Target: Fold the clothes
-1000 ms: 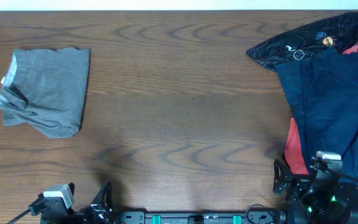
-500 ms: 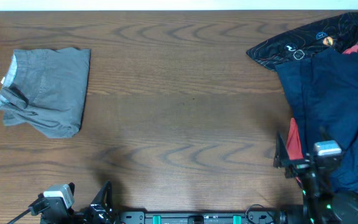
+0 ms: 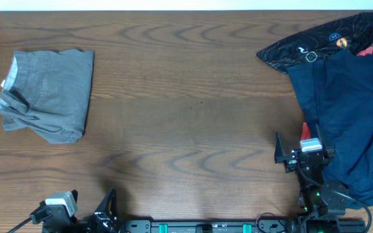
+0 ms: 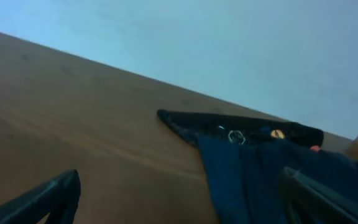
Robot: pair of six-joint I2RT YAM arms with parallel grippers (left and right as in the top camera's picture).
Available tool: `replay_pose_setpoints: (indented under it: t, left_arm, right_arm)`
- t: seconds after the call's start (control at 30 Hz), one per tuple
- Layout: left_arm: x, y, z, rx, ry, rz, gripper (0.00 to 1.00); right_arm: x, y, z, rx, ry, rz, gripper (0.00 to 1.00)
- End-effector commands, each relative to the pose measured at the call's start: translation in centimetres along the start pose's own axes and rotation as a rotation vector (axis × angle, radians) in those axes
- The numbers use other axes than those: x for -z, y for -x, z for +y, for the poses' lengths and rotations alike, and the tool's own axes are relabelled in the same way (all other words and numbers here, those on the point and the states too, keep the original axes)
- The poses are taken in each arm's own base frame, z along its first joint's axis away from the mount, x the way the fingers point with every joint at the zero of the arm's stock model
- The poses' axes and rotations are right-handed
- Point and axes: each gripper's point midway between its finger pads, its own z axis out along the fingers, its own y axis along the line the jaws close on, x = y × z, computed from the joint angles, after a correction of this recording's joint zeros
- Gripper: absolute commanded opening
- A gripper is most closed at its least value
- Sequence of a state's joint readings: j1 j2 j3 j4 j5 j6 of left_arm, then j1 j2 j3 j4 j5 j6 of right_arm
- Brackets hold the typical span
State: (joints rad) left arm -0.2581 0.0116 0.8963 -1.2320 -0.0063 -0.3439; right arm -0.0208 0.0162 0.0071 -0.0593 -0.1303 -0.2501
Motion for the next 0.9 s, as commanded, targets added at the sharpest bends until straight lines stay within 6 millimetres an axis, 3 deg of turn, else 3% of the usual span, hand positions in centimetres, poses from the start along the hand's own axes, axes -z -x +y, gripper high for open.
replay_pose_setpoints:
  t: [0.0, 0.87]
  left_arm:
    - [0.02, 0.03, 0.07, 0.009, 0.003, 0.000, 0.98]
    - [0.02, 0.19, 0.16, 0.007, 0.009, -0.008, 0.98]
  right_arm:
    - [0.03, 0.00, -0.02, 0.017, -0.006, 0.000, 0.99]
    - [0.01, -0.06, -0.01, 0.017, -0.005, 0.002, 0.99]
